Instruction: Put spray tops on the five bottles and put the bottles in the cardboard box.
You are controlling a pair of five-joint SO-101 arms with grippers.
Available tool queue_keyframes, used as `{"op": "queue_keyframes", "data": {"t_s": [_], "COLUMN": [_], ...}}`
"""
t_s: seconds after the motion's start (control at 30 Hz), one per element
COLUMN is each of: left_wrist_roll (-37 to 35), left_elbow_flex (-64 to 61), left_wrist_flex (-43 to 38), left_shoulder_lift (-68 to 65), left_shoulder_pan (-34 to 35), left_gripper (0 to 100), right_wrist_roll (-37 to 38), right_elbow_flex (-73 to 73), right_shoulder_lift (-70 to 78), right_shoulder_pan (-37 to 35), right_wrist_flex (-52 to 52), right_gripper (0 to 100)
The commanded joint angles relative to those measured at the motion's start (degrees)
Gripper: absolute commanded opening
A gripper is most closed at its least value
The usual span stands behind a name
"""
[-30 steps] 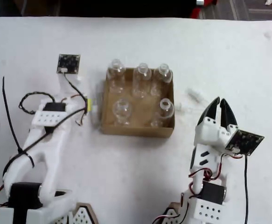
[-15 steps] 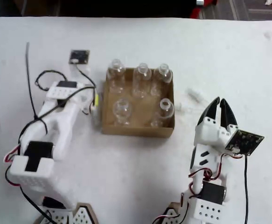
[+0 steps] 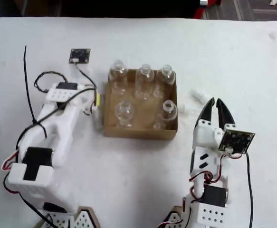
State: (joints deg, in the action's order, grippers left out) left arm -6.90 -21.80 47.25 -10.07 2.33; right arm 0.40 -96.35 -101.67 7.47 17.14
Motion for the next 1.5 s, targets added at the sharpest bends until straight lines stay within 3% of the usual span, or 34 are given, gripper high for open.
{"op": "queue_keyframes", "data": {"t_s": [0.0,0.1,0.2,0.5,0.63,0.7,0.83,1.0,1.17,1.23,1.33,1.47], "left_wrist_roll": [-0.35,0.00,3.78,4.22,9.41,11.60,11.69,13.80,13.36,13.10,21.63,44.92], "left_elbow_flex": [-0.09,-1.32,-1.93,-2.55,-3.16,-2.55,2.90,4.04,11.25,13.89,18.99,24.53], "left_wrist_flex": [-1.32,-1.14,-1.05,-0.88,-0.88,1.76,10.20,9.76,11.69,17.23,30.59,48.70], "left_shoulder_lift": [3.12,3.12,3.12,3.12,3.12,3.30,3.21,3.12,3.12,3.56,3.65,3.65], "left_shoulder_pan": [0.13,1.27,2.59,3.38,3.47,3.38,3.56,3.91,12.79,14.37,14.29,13.32], "left_gripper": [12,8,11,15,6,3,8,2,2,2,3,3], "right_wrist_roll": [1.76,1.85,1.93,1.93,1.93,1.93,1.93,1.93,1.93,1.93,1.93,1.93], "right_elbow_flex": [-0.53,-0.53,-0.53,-0.53,-0.53,-0.53,-0.53,-0.53,-0.53,-0.53,-0.53,-0.53], "right_shoulder_lift": [-0.04,-0.04,-0.04,-0.04,-0.04,-0.04,0.04,0.04,0.04,0.04,0.04,0.04], "right_shoulder_pan": [-0.84,-0.84,-0.84,-0.92,-0.92,-0.92,-0.92,-0.92,-0.92,-0.92,-0.92,-0.92], "right_wrist_flex": [0.66,0.66,0.66,0.66,0.66,0.66,0.66,0.66,0.66,0.66,0.66,0.66], "right_gripper": [3.5,3.5,3.6,3.8,3.8,3.9,3.9,3.9,3.9,3.9,3.9,3.9]}}
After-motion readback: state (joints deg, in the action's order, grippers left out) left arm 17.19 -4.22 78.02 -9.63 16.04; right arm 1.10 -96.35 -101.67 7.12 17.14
